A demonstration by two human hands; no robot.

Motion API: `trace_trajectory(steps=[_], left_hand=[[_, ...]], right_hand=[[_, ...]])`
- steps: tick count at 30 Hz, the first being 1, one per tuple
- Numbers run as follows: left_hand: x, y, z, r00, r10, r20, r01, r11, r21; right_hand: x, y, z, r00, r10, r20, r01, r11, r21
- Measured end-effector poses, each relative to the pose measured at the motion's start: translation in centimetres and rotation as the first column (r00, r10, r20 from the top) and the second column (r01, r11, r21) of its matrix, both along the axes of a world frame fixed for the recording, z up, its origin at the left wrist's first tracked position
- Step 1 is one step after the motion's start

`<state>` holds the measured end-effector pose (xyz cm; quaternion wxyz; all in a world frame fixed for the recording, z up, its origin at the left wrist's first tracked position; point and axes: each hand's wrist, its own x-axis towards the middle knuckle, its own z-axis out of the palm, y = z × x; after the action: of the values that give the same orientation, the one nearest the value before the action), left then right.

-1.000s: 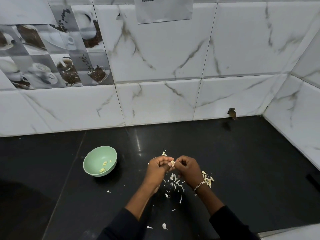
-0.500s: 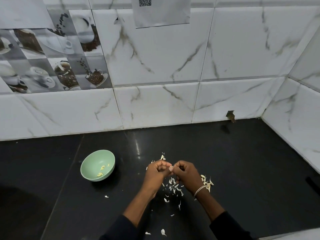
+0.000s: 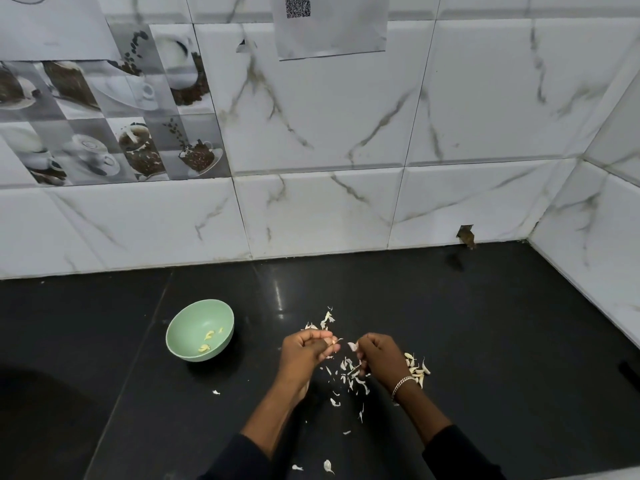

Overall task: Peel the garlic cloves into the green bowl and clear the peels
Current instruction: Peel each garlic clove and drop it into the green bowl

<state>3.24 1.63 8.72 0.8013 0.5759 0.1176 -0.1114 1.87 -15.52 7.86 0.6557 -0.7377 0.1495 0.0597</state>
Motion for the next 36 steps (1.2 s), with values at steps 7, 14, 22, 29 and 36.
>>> trace_trajectory(steps=[7, 14, 22, 29, 36], left_hand=[[-0.4, 0.9, -0.6, 0.999, 0.045, -0.025, -0.045, 0.999, -0.006], [-0.6, 0.7, -0.8, 0.998, 0.065, -0.017, -0.064, 0.997, 0.047], [-0.7, 0.6, -0.5, 0.998, 0.039, -0.045, -0.035, 0.996, 0.078], [-0.9, 0.1, -0.5, 0.998, 0.015, -0.058, -0.012, 0.999, 0.049], [-1.0, -0.5, -0.4, 0.997, 0.072, 0.017, -0.073, 0.992, 0.106]], right_hand=[[0.6, -0.7, -2.2, 0.995, 0.028, -0.097, -0.049, 0.974, -0.219], [1.9, -0.6, -2.3, 0.986, 0.099, -0.132, -0.125, 0.970, -0.210], [0.9, 0.6, 0.3, 0.932, 0.333, 0.144, -0.310, 0.937, -0.160], [1.4, 1.1, 1.1, 0.910, 0.366, 0.192, -0.271, 0.879, -0.392], [1.7, 1.6, 0.2, 0.910, 0.393, 0.129, -0.250, 0.771, -0.585]])
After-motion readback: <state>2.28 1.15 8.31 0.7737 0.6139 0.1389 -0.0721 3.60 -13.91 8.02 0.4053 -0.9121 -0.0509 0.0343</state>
